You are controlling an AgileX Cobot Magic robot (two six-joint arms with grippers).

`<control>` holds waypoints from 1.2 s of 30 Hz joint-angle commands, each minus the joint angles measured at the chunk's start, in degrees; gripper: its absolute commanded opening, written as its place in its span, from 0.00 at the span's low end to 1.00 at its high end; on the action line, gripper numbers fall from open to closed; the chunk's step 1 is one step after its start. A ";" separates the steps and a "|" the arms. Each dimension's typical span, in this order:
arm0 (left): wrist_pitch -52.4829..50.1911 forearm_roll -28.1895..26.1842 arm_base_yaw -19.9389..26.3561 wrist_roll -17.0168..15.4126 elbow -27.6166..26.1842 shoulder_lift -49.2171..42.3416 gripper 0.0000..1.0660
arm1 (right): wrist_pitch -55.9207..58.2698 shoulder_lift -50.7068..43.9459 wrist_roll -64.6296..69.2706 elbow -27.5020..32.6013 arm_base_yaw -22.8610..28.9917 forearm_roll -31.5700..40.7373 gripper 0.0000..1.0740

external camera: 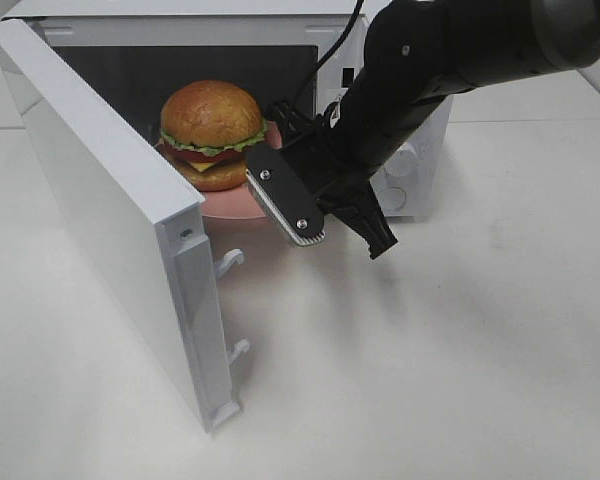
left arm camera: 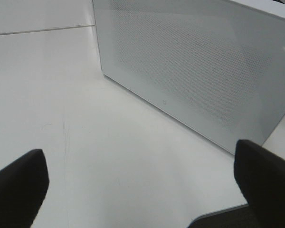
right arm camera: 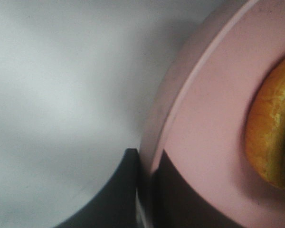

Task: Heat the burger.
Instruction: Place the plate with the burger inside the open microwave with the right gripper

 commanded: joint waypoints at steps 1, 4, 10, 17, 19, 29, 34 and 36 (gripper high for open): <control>-0.57 0.11 -0.34 -0.46 0.23 -1.09 0.92 | -3.84 0.06 3.95 -2.98 -0.52 -3.15 0.00; -0.57 0.11 -0.34 -0.46 0.23 -1.09 0.92 | -2.29 1.60 6.82 -5.61 -0.52 -5.56 0.00; -0.57 0.11 -0.34 -0.46 0.23 -1.09 0.92 | -1.03 4.01 8.02 -9.05 -0.34 -6.70 0.00; -0.57 0.11 -0.34 -0.46 0.23 -1.09 0.92 | -0.29 7.51 9.91 -13.92 -0.34 -8.94 0.00; -0.57 0.11 -0.34 -0.46 0.23 -1.09 0.92 | 0.34 8.48 11.52 -15.18 -0.34 -9.63 0.00; -0.57 0.11 -0.34 -0.46 0.23 -1.09 0.92 | 3.09 13.41 15.58 -21.77 -0.34 -12.83 0.00; -0.57 0.11 -0.34 -0.46 0.23 -1.09 0.92 | 3.50 16.04 17.07 -25.21 -0.34 -13.29 0.00; -0.57 0.11 -0.34 -0.46 0.23 -1.09 0.92 | 3.50 16.50 17.42 -25.90 -0.34 -13.41 0.00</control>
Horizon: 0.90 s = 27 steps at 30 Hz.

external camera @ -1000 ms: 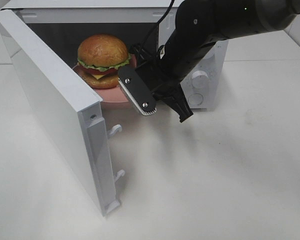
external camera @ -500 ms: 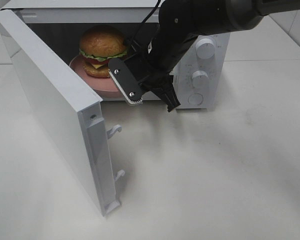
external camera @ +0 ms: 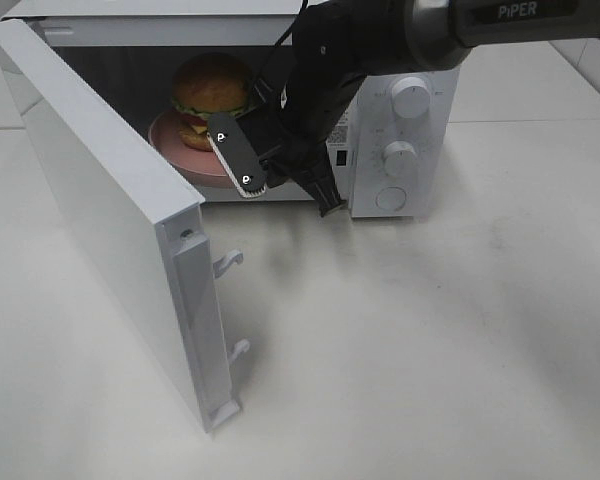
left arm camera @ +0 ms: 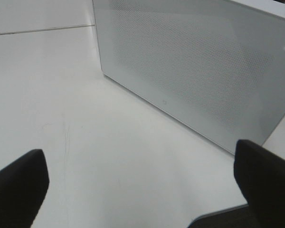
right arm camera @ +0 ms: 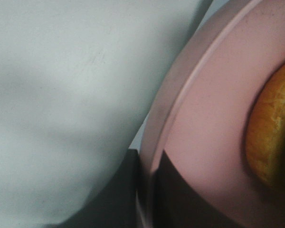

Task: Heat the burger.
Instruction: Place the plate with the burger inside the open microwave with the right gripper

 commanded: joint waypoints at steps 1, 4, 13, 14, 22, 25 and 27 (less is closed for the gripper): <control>-0.57 0.06 -0.34 -0.46 0.23 -1.09 0.92 | -1.95 0.80 2.29 -3.27 -0.40 -1.66 0.00; -0.57 0.06 -0.34 -0.46 0.23 -1.09 0.92 | -1.95 1.95 2.52 -4.93 0.06 -2.06 0.00; -0.57 0.06 -0.34 -0.46 0.23 -1.09 0.92 | -1.89 5.39 5.84 -10.14 0.23 -3.44 0.01; -0.57 0.06 -0.34 -0.46 0.23 -1.09 0.92 | -1.89 5.39 5.84 -10.14 0.23 -3.44 0.01; -0.57 0.06 -0.34 -0.46 0.23 -1.09 0.92 | -2.35 7.51 6.99 -13.64 0.23 -3.55 0.03; -0.57 0.06 -0.34 -0.46 0.23 -1.09 0.92 | -2.64 7.96 7.22 -14.27 0.23 -3.55 0.05; -0.57 0.06 -0.34 -0.46 0.23 -1.09 0.92 | -3.21 8.08 7.39 -14.27 0.23 -3.55 0.07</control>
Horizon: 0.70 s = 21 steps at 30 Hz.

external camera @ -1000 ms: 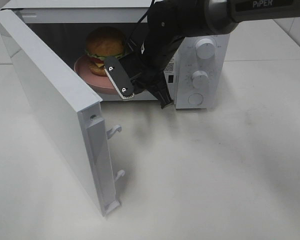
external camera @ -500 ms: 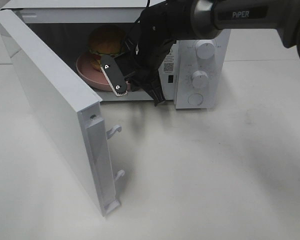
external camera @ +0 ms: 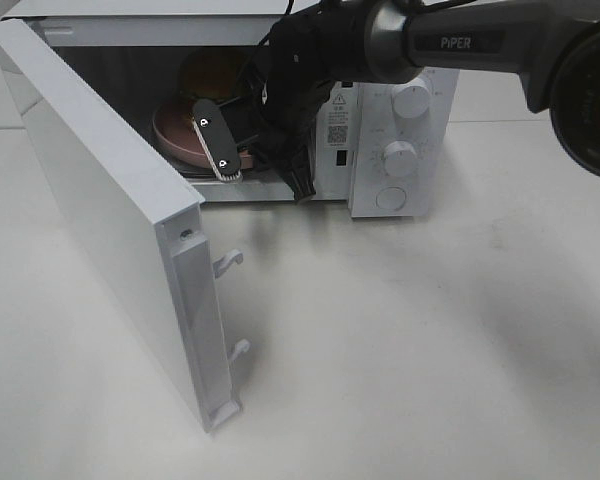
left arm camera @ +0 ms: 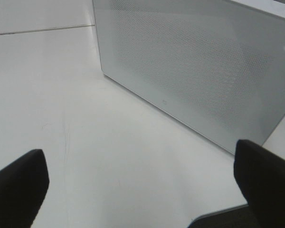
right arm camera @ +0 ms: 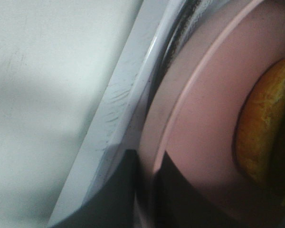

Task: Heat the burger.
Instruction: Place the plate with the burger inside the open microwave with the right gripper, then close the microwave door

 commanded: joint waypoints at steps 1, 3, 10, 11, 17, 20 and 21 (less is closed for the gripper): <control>-0.57 0.06 -0.34 -0.46 0.23 -1.09 0.92 | -4.70 -0.23 0.86 -1.38 0.17 -0.69 0.10; -0.57 0.06 -0.34 -0.46 0.23 -1.09 0.92 | -4.98 -0.17 0.92 -1.38 0.17 -0.69 0.12; -0.57 0.06 -0.34 -0.46 0.23 -1.09 0.92 | -4.87 0.69 1.38 -1.32 0.17 -0.17 0.34; -0.57 0.06 -0.34 -0.46 0.23 -1.09 0.92 | -4.87 0.69 1.89 -1.32 0.17 -0.17 0.38; -0.57 0.06 -0.34 -0.46 0.23 -1.09 0.92 | -3.15 0.69 6.53 -1.03 0.17 -0.11 0.52; -0.57 0.06 -0.34 -0.46 0.23 -1.09 0.92 | -2.18 0.69 6.70 -1.03 0.17 0.46 0.56; -0.57 0.06 -0.34 -0.46 0.23 -1.09 0.92 | -2.18 0.69 6.70 -1.03 0.17 0.46 0.56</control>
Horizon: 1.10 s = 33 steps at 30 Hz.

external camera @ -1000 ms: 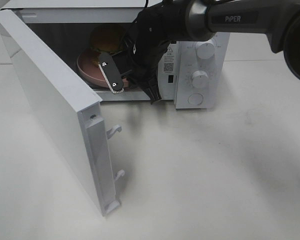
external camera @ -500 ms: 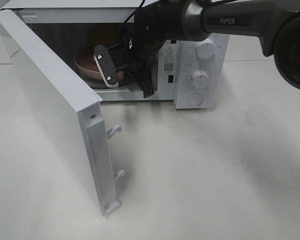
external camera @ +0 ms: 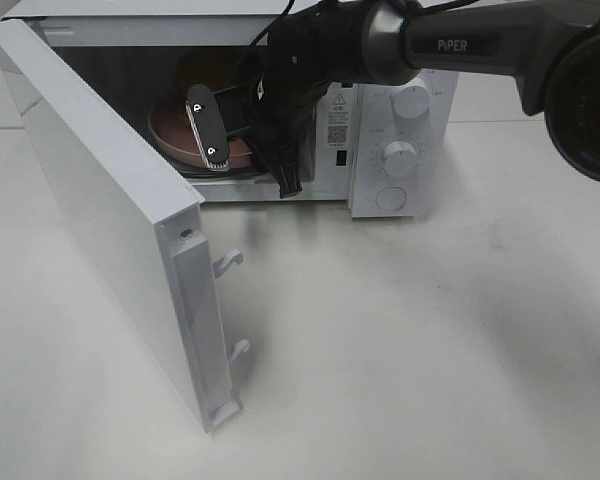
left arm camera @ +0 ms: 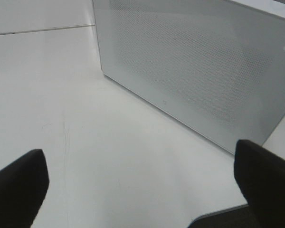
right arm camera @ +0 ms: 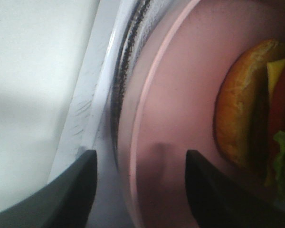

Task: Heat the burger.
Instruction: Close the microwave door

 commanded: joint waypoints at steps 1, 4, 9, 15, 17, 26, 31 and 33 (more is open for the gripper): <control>-0.57 0.06 -0.34 -0.46 0.23 -1.09 0.92 | 1.83 -0.06 1.03 -0.29 0.17 2.06 0.58; -0.57 0.06 -0.34 -0.46 0.23 -1.09 0.92 | 2.41 -0.11 1.55 -0.29 0.17 3.27 0.63; -0.57 0.06 -0.34 -0.46 0.23 -1.09 0.92 | 1.49 -1.09 1.60 0.97 0.17 4.70 0.69; -0.57 0.06 -0.34 -0.46 0.23 -1.09 0.92 | -3.15 -4.53 0.86 7.28 0.17 4.64 0.71; -0.57 0.06 -0.34 -0.46 0.23 -1.09 0.92 | -6.19 -6.59 0.69 11.29 0.17 4.64 0.71; -0.57 0.06 -0.34 -0.46 0.23 -1.09 0.92 | -12.43 -11.69 0.63 19.94 0.17 4.64 0.71; -0.57 0.06 -0.34 -0.46 0.23 -1.09 0.92 | -14.73 -15.13 0.69 24.64 0.17 4.58 0.71; -0.57 0.06 -0.34 -0.46 0.23 -1.09 0.92 | -15.47 -17.65 0.69 28.42 0.17 4.41 0.71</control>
